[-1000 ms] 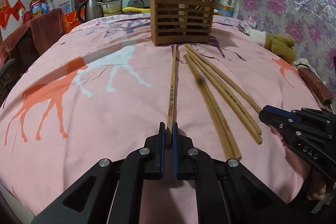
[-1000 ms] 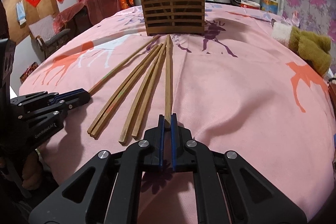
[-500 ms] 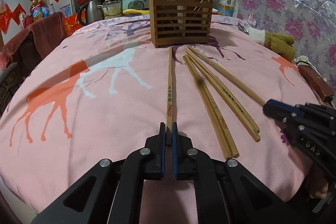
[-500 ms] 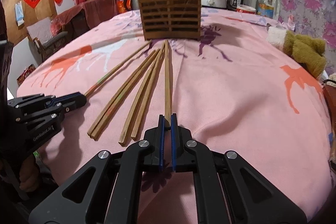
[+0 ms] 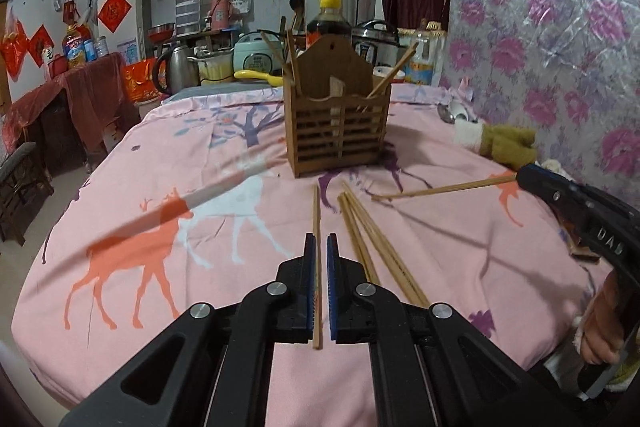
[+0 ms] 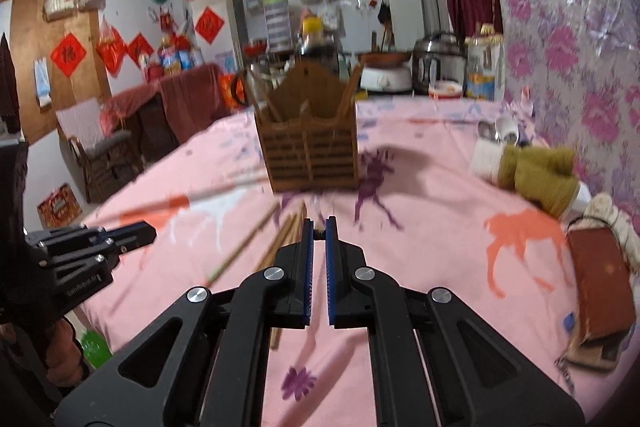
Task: Organize utensils
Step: 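Lift both held chopsticks and carry them to the wooden holder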
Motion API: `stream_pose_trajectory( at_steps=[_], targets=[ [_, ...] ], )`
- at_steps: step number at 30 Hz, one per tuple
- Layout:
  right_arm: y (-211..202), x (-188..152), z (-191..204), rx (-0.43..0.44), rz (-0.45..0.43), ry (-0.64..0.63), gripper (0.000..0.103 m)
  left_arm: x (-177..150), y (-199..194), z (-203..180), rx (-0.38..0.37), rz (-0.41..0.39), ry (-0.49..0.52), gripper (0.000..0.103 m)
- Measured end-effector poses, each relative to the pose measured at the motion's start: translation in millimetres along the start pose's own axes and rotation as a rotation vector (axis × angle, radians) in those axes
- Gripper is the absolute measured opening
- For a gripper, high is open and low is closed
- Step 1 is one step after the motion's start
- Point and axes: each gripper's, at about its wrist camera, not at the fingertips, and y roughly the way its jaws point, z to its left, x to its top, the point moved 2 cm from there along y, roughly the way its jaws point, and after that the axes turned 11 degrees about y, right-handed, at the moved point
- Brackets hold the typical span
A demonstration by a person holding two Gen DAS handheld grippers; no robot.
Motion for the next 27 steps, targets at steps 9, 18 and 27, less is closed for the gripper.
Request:
stream_pose_trajectory(
  at_steps=[9, 18, 27],
  targets=[
    [-0.3, -2.6, -3.5, 0.005, 0.013, 0.021, 0.006, -55.2, 44.5, -13.5, -0.036, 0.151, 0.013, 0.042],
    [-0.7, -5.5, -2.7, 0.01, 0.02, 0.03, 0.007, -71.7, 52.3, -10.7, -0.069, 0.163, 0.012, 0.005],
    [-4.4, 8.6, 3.4, 0.019, -0.015, 0.001, 0.006, 8.0, -5.3, -2.9, -0.022, -0.007, 0.039, 0.006]
  ],
)
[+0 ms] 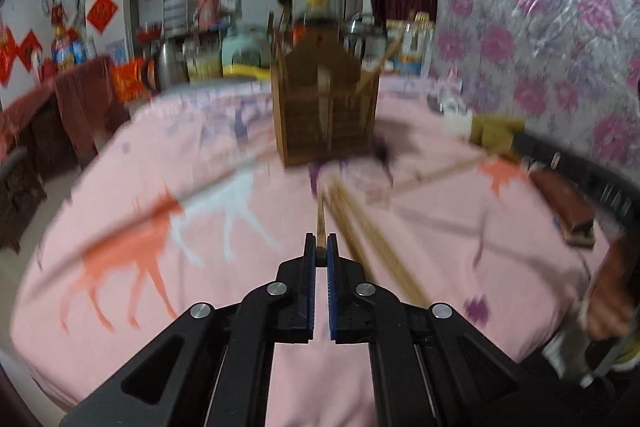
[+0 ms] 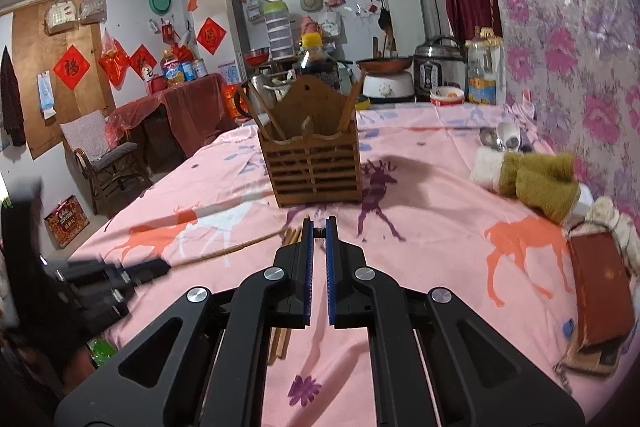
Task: Organize utensils
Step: 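Lift both held chopsticks and carry them to the wooden holder, then drop both chopsticks into the holder by opening both grippers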
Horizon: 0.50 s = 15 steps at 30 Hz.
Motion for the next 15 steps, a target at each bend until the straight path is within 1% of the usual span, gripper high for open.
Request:
stream_pose_trajectory(
  at_steps=[1, 4, 7, 15],
  targets=[
    [-0.6, 5.0, 2.3, 0.002, -0.009, -0.007, 0.006, 15.0, -6.1, 2.6, 0.0, -0.024, 0.006, 0.006],
    [-0.1, 20.9, 8.9, 0.015, -0.031, -0.02, 0.006, 48.6, -11.9, 8.4, -0.009, -0.061, 0.011, 0.006],
    [3.6, 36.6, 15.7, 0.023, -0.046, -0.035, 0.006, 73.2, -7.2, 13.3, -0.02, -0.07, 0.009, 0.006],
    [19.3, 77.3, 28.9, 0.03, -0.066, -0.068, 0.006, 125.9, 7.4, 23.6, -0.048, -0.08, 0.022, 0.006]
  ],
)
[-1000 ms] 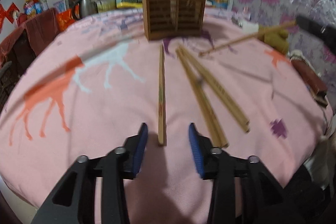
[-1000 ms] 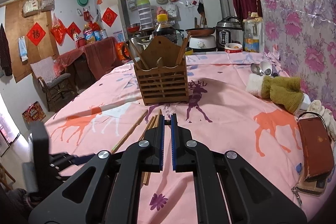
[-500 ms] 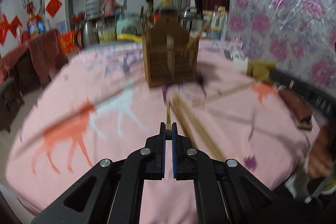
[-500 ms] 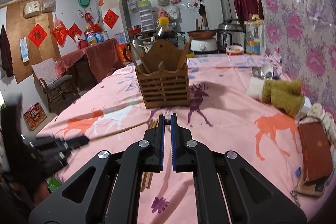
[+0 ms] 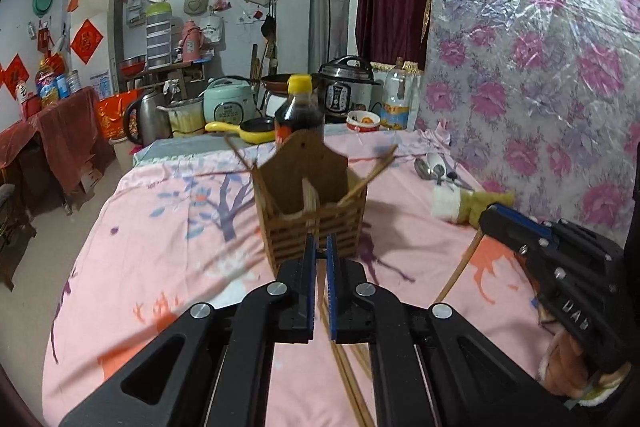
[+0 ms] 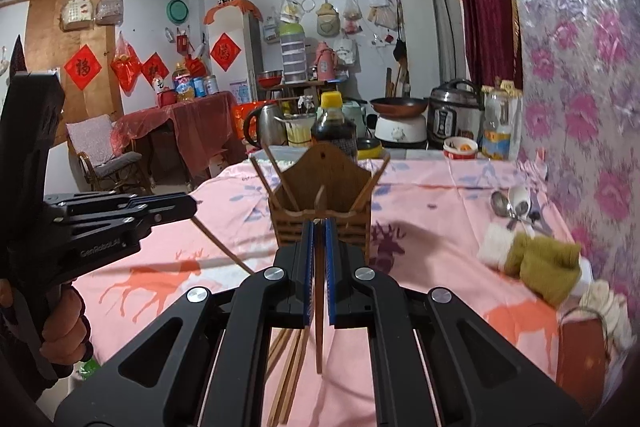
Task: Organize utensils
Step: 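Drop both chopsticks into the holder by opening both grippers, then withdraw both open grippers back over the remaining chopsticks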
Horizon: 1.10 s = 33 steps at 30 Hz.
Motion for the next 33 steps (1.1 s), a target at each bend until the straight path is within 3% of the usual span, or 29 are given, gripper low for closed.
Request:
stream_pose_trajectory(
  at_steps=[7, 13, 18, 21, 22, 23, 24, 25, 26, 27, 28, 33],
  targets=[
    [27.5, 52.1, 6.8, -0.011, -0.056, -0.001, 0.006, 60.0, -9.9, 9.0, 0.008, -0.08, 0.027, 0.006],
    [51.3, 115.7, 10.1, -0.043, -0.198, 0.049, 0.006, 105.3, -17.3, 20.0, 0.068, -0.17, 0.047, 0.006],
    [88.8, 125.8, 9.1, -0.101, -0.24, 0.069, 0.006, 102.5, 16.5, 31.3, 0.106, -0.148, 0.01, 0.006],
    [116.9, 116.2, 0.6, -0.118, -0.199, 0.084, 0.007, 84.3, 48.1, 37.5, 0.099, -0.091, -0.017, 0.006],
    [123.8, 111.3, -2.8, -0.108, -0.171, 0.09, 0.009, 77.1, 56.9, 39.4, 0.09, -0.066, -0.026, 0.009],
    [127.0, 105.2, -7.5, -0.101, -0.141, 0.1, 0.01, 71.9, 60.7, 41.6, 0.088, -0.05, -0.032, 0.022],
    [124.4, 99.7, -11.4, -0.092, -0.127, 0.117, 0.018, 66.4, 62.5, 43.1, 0.091, -0.04, -0.039, 0.036],
    [120.0, 96.8, -15.6, -0.085, -0.125, 0.133, 0.039, 61.9, 58.7, 44.8, 0.103, -0.054, -0.047, 0.069],
    [108.9, 92.7, -20.4, -0.095, -0.147, 0.145, 0.051, 57.7, 51.8, 46.8, 0.123, -0.085, -0.055, 0.087],
    [102.5, 90.8, -23.0, -0.102, -0.167, 0.148, 0.074, 55.5, 46.9, 48.0, 0.141, -0.105, -0.057, 0.09],
    [90.7, 85.7, -24.9, -0.11, -0.199, 0.15, 0.085, 53.8, 42.4, 47.5, 0.162, -0.117, -0.054, 0.091],
    [56.0, 63.6, -29.3, -0.131, -0.239, 0.14, 0.095, 37.8, 24.7, 45.2, 0.222, -0.119, -0.057, 0.097]
  ],
)
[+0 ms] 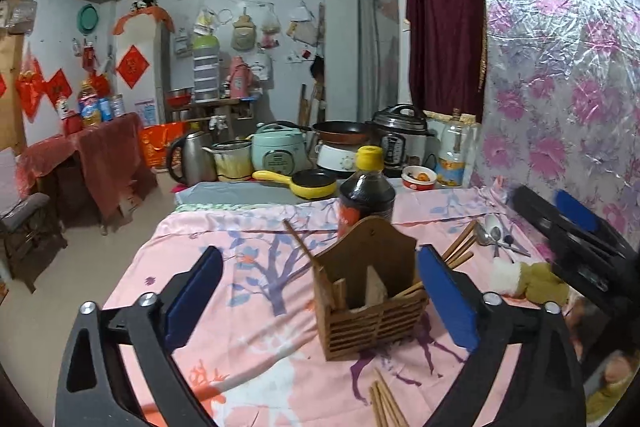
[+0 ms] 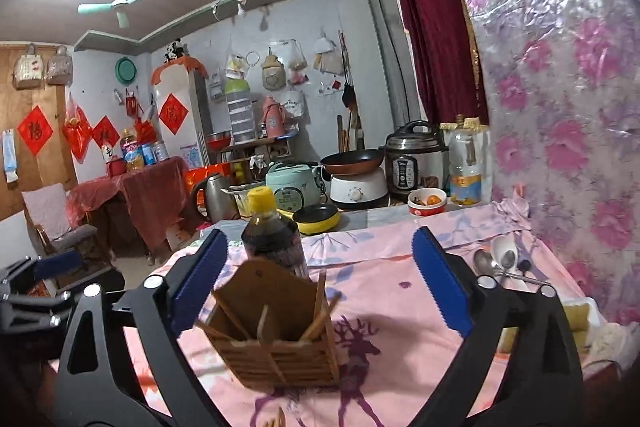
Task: Organize utensils
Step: 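Withdraw both open grippers back over the remaining chopsticks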
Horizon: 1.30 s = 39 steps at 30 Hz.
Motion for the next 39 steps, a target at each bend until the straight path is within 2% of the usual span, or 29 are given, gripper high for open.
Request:
stream_pose_trajectory(
  at_steps=[5, 11, 13, 16, 19, 23, 29, 32, 39],
  targets=[
    [-39.1, -23.0, -11.5, -0.033, -0.018, 0.007, 0.096, -22.5, -19.6, 5.5, 0.026, 0.019, -0.036, 0.097],
    [-74.6, -70.0, -23.7, -0.011, 0.084, 0.026, 0.096, -78.3, -43.8, 8.3, 0.004, 0.085, -0.122, 0.097],
    [-87.8, -88.2, -28.4, -0.007, 0.112, 0.054, 0.096, -105.9, -52.3, 2.2, 0.033, 0.116, -0.114, 0.097],
    [-98.6, -122.8, -34.8, -0.018, 0.229, 0.06, 0.096, -147.8, -58.5, -10.3, 0.064, 0.182, -0.092, 0.097],
    [-100.1, -152.5, -41.8, -0.038, 0.323, 0.046, 0.096, -194.5, -57.4, -22.2, 0.006, 0.274, -0.107, 0.097],
    [-97.2, -181.5, -51.0, -0.086, 0.369, -0.015, 0.096, -235.2, -47.9, -38.5, -0.043, 0.374, -0.06, 0.097],
    [-81.3, -208.4, -68.6, -0.103, 0.481, 0.02, 0.096, -245.6, -42.4, -56.1, -0.119, 0.375, -0.008, 0.097],
    [-81.8, -209.7, -69.8, -0.113, 0.469, 0.014, 0.096, -247.6, -40.3, -66.1, -0.164, 0.38, 0.018, 0.097],
    [-77.2, -210.1, -82.6, -0.138, 0.487, 0.073, 0.096, -250.4, -39.7, -83.7, -0.179, 0.386, 0.094, 0.097]
  ],
)
